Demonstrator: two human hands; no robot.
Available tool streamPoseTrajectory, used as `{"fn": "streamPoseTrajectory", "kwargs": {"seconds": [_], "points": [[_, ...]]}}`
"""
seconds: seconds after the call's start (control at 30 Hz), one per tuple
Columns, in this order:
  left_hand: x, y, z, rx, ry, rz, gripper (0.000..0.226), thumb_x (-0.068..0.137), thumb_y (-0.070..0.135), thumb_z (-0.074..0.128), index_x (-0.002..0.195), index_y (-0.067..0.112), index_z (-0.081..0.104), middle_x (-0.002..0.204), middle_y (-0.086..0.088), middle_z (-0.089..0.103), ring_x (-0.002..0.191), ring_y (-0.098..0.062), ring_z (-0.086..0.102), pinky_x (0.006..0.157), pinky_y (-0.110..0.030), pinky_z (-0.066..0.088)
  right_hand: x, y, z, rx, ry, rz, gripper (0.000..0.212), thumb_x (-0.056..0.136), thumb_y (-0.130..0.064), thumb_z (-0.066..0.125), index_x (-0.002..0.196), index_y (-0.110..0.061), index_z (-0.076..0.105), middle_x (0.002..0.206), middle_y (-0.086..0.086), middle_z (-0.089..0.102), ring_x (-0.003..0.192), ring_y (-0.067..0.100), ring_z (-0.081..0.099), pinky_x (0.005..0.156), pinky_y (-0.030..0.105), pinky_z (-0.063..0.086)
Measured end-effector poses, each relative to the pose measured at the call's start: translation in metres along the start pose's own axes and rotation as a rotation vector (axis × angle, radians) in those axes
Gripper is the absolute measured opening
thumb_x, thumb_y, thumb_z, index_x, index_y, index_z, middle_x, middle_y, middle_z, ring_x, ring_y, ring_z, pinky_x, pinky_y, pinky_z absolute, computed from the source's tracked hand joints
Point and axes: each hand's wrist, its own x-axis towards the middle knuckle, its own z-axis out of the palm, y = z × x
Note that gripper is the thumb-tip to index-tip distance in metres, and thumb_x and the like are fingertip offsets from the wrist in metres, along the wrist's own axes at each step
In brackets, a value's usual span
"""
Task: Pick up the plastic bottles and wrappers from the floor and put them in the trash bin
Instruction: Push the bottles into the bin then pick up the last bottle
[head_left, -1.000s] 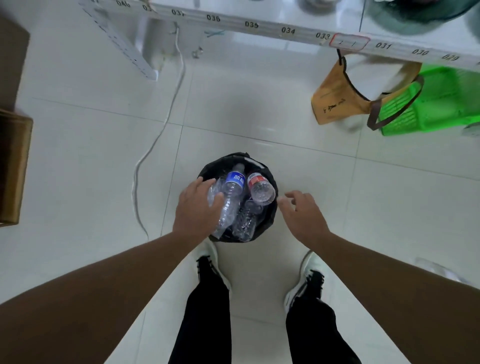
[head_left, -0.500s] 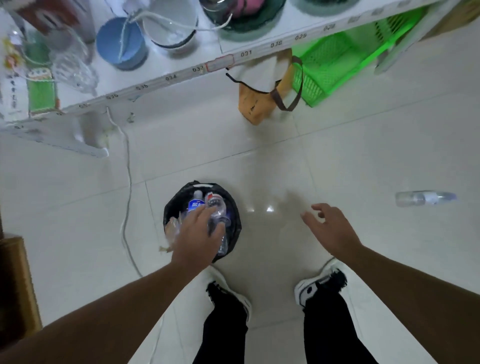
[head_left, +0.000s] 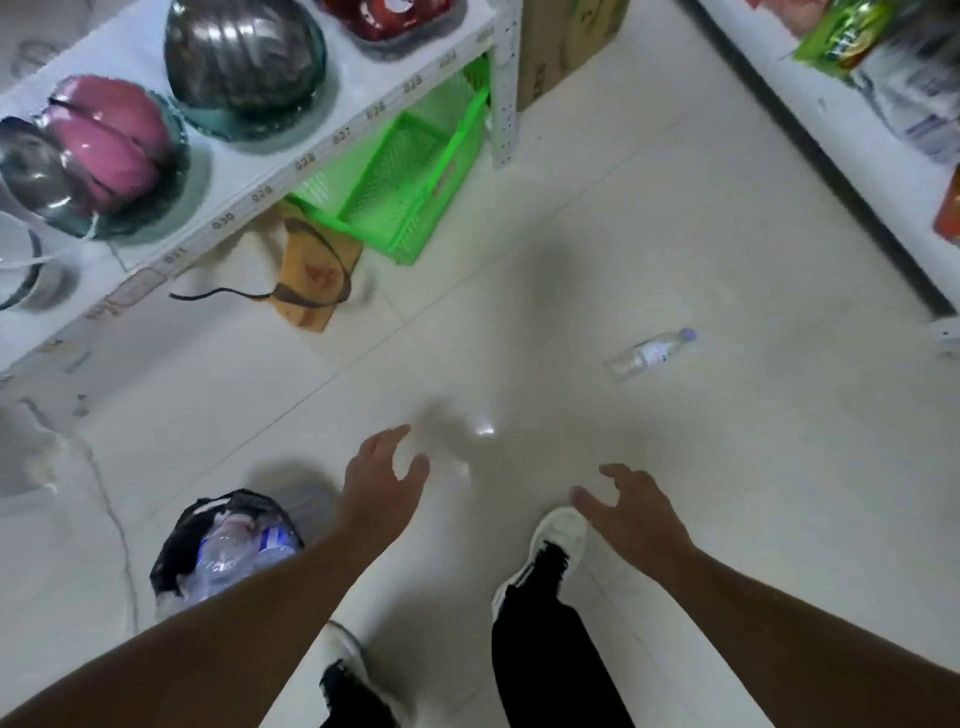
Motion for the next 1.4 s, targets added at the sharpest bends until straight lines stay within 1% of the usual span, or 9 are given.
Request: {"fn": "streamPoseTrajectory", "kwargs": {"seconds": [0.13,0.27,0.37,0.5,0.6,0.87,1.17,1.3,1.4], "points": [[0.019,0.082,0.035,0.055,-0.101,0.084,0.057,0.097,0.047,0.062,0.151,0.034,0.055,0.154,0.003,0.053,0.141,-0.026,0.051,0.116,-0.045,0.041,0.01,0.033,-0.053,0.132,0.065,0.049,0.087,0.08,-0.08,0.062,0.15,-0.03,0.052,0.146,0.008,0.053,0.135,0.026,0.056,0.105,0.041,0.047],[0.031,0.152,0.069,0.078,-0.205,0.188,0.062,0.093,0.054,0.06,0.152,0.035,0.053,0.156,0.005,0.051,0.14,-0.022,0.051,0.112,-0.041,0.045,0.02,0.057,-0.094,0.205,0.143,0.08,0.084,0.082,-0.076,0.068,0.149,-0.029,0.053,0.145,0.009,0.054,0.137,0.027,0.055,0.11,0.047,0.048],[0.04,0.195,0.089,0.079,-0.284,0.228,0.071,0.086,0.059,0.061,0.153,0.037,0.051,0.157,0.007,0.049,0.141,-0.02,0.05,0.112,-0.04,0.045,0.026,0.072,-0.115,0.272,0.183,0.146,0.084,0.082,-0.071,0.074,0.149,-0.027,0.053,0.144,0.009,0.056,0.134,0.027,0.058,0.108,0.043,0.048],[0.055,0.234,0.104,0.127,-0.399,0.254,0.081,0.085,0.053,0.073,0.159,0.036,0.044,0.159,0.007,0.044,0.142,-0.019,0.048,0.116,-0.042,0.044,0.029,0.079,-0.133,0.363,0.243,0.229,0.081,0.082,-0.07,0.076,0.147,-0.025,0.056,0.14,0.008,0.059,0.129,0.023,0.059,0.099,0.035,0.045],[0.061,0.254,0.1,0.188,-0.5,0.249,0.093,0.079,0.061,0.072,0.162,0.038,0.038,0.162,0.008,0.039,0.147,-0.019,0.043,0.118,-0.044,0.042,0.031,0.073,-0.151,0.43,0.29,0.293,0.08,0.082,-0.069,0.077,0.145,-0.024,0.059,0.138,0.011,0.062,0.126,0.024,0.06,0.096,0.034,0.043],[0.117,0.304,0.094,0.25,-0.487,0.252,0.099,0.073,0.065,0.075,0.161,0.041,0.036,0.161,0.008,0.04,0.143,-0.021,0.047,0.113,-0.047,0.048,0.085,0.038,-0.209,0.474,0.279,0.323,0.078,0.083,-0.062,0.081,0.148,-0.026,0.056,0.143,0.012,0.058,0.131,0.026,0.058,0.105,0.038,0.044],[0.164,0.326,0.176,0.273,-0.463,0.177,0.099,0.078,0.061,0.081,0.162,0.039,0.034,0.162,0.003,0.04,0.147,-0.026,0.043,0.114,-0.051,0.046,0.205,0.032,-0.249,0.187,0.105,0.185,0.082,0.079,-0.054,0.081,0.152,-0.032,0.05,0.146,0.006,0.053,0.131,0.025,0.059,0.106,0.039,0.046],[0.187,0.327,0.251,0.252,-0.417,0.148,0.098,0.076,0.059,0.081,0.16,0.039,0.035,0.16,0.004,0.043,0.142,-0.027,0.049,0.11,-0.049,0.049,0.281,0.061,-0.256,-0.048,0.016,0.059,0.089,0.075,-0.051,0.084,0.154,-0.03,0.047,0.142,0.011,0.053,0.129,0.031,0.058,0.105,0.04,0.048],[0.213,0.301,0.327,0.271,-0.383,0.137,0.097,0.076,0.054,0.082,0.159,0.039,0.036,0.158,0.005,0.044,0.139,-0.028,0.048,0.107,-0.048,0.05,0.351,0.093,-0.24,-0.306,-0.027,-0.07,0.095,0.072,-0.048,0.085,0.157,-0.035,0.043,0.15,0.007,0.046,0.132,0.033,0.052,0.103,0.042,0.051]]}}
